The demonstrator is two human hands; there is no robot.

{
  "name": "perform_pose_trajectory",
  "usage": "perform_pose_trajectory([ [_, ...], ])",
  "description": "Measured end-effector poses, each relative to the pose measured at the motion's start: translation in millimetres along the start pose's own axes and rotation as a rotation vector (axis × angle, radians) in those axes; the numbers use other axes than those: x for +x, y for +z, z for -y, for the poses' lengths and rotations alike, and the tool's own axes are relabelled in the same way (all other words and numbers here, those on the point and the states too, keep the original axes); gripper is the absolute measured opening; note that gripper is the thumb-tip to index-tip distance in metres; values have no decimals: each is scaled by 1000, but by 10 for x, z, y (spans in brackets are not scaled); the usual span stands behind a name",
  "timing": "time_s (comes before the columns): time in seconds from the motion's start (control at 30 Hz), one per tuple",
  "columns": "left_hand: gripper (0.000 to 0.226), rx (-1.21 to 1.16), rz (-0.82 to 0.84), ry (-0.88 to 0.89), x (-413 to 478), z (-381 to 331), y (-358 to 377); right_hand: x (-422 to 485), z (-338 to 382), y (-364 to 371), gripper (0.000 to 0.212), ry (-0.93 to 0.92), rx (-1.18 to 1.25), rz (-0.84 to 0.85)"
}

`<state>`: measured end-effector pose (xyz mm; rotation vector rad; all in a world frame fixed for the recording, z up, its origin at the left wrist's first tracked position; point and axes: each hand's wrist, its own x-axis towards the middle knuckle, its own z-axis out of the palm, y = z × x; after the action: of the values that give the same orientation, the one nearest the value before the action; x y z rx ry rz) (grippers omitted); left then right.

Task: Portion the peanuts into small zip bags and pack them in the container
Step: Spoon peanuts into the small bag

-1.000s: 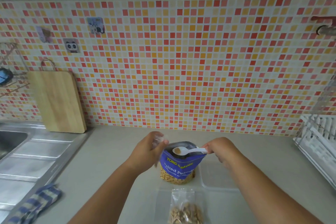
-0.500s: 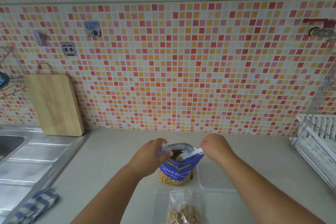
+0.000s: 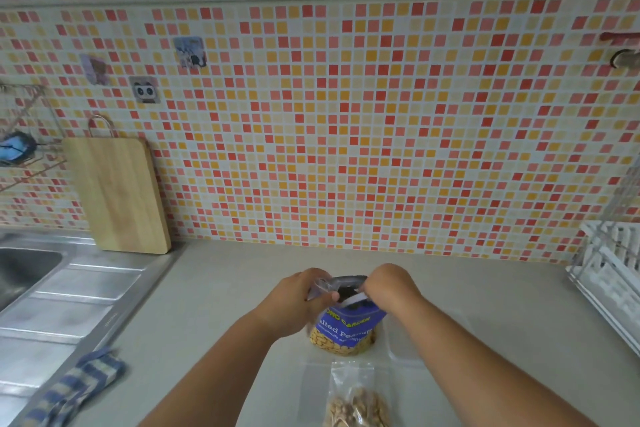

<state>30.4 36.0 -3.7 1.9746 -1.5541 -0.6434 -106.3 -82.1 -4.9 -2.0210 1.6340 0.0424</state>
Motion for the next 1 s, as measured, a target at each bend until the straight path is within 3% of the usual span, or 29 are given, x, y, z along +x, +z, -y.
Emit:
perform_pose_trajectory([
  [0.2, 37, -187, -84, -44, -35, -1, -61, 113, -169, -231, 25, -39, -336, 157],
  [0.33, 37, -133, -162, -44, -12, -13, -126, 82, -242, -379, 36, 48, -391, 276],
  [0.47, 48, 92, -125, -12, 12, -18, -118, -54, -279, -567, 38, 99, -163, 229],
  [0.6, 54, 252, -103, 32, 24, -79, -80, -273, -460, -671, 28, 14, 561, 9],
  [0.73, 57, 394, -99, 60, 54, -148, -47, -368, -432, -804, 25, -21, 649, -63],
  [0.83, 57, 429, -95, 61, 91, -186, -11, -396, -344, -850, 25, -27, 557, -41],
  [0.93, 57, 450, -89, 49, 145, -221, 27, -333, -84, -882, 30, 8, 85, 40],
  [1.0, 56, 451, -96, 42, 168, -263, 58, -319, 93, -864, 20, -40, -160, -21],
])
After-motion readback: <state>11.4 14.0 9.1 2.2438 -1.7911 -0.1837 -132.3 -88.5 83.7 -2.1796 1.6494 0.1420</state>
